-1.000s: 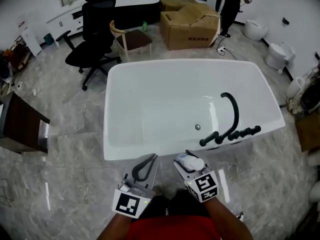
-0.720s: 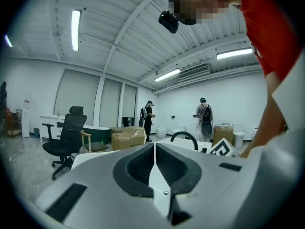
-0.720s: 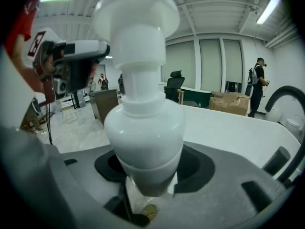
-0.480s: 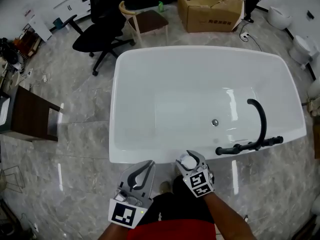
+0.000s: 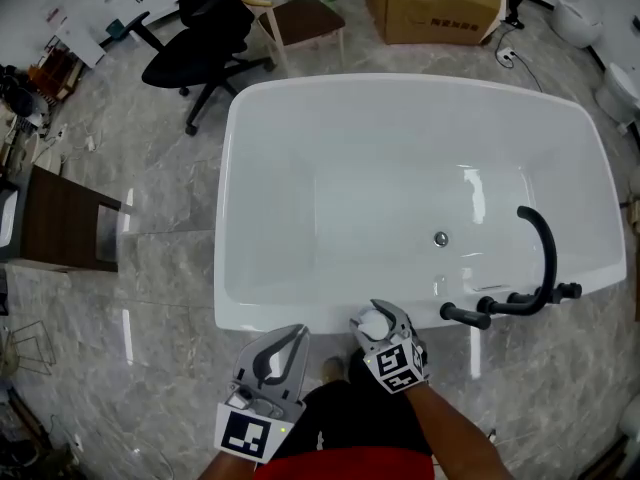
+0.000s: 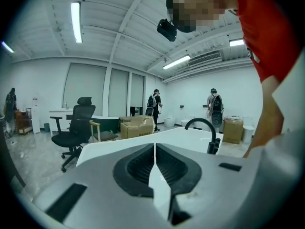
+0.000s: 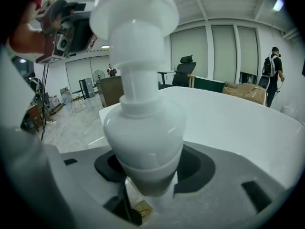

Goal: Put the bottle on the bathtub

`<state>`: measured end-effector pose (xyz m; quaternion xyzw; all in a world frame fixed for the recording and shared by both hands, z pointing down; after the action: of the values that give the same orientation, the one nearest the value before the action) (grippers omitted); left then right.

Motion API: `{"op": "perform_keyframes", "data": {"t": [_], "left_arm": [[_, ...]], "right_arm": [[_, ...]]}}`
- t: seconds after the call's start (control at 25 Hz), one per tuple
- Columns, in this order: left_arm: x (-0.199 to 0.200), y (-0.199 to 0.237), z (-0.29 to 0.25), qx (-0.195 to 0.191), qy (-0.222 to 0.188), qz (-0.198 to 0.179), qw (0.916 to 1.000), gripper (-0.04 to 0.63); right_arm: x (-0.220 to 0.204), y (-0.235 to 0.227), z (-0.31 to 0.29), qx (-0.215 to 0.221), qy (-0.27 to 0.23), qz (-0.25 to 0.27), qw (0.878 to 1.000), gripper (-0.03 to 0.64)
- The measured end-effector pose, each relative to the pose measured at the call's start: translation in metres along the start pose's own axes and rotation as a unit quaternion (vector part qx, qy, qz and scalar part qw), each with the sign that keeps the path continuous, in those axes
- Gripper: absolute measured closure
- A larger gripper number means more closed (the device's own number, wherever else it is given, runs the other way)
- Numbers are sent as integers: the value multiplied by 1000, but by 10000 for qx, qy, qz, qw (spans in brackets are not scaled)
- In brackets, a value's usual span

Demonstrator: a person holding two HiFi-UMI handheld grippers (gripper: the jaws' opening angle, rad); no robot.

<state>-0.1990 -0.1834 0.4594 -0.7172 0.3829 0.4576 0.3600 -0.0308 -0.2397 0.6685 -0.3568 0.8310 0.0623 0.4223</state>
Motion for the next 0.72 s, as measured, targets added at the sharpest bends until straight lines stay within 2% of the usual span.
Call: {"op": "perform_keyframes", "data": {"t": [0.28,0.48,0.72], "left_arm": [[-4,-2,-5,-81,-54,-4,10000,578],[0,-7,2,-157,-123,-45,9998,578],[1,-12,25,-202,-428,-102,9988,578]], "right_arm": [[-4,2,-5,9,-45,122,9999,368],[-2,4,5,-138,-169,115,9997,270],[6,13,44,-450,-532,52,9976,268]]}}
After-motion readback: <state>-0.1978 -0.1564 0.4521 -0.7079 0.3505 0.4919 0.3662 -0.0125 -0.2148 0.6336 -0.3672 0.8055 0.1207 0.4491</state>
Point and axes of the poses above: the fingertips, and each gripper's own axes: z backward along the fingers, y to its left, x out of its top, the point moved 9 cm from there along z, backward along the fingers, and after that the axes turned 12 degrees about -z, right-handed, at the moved point
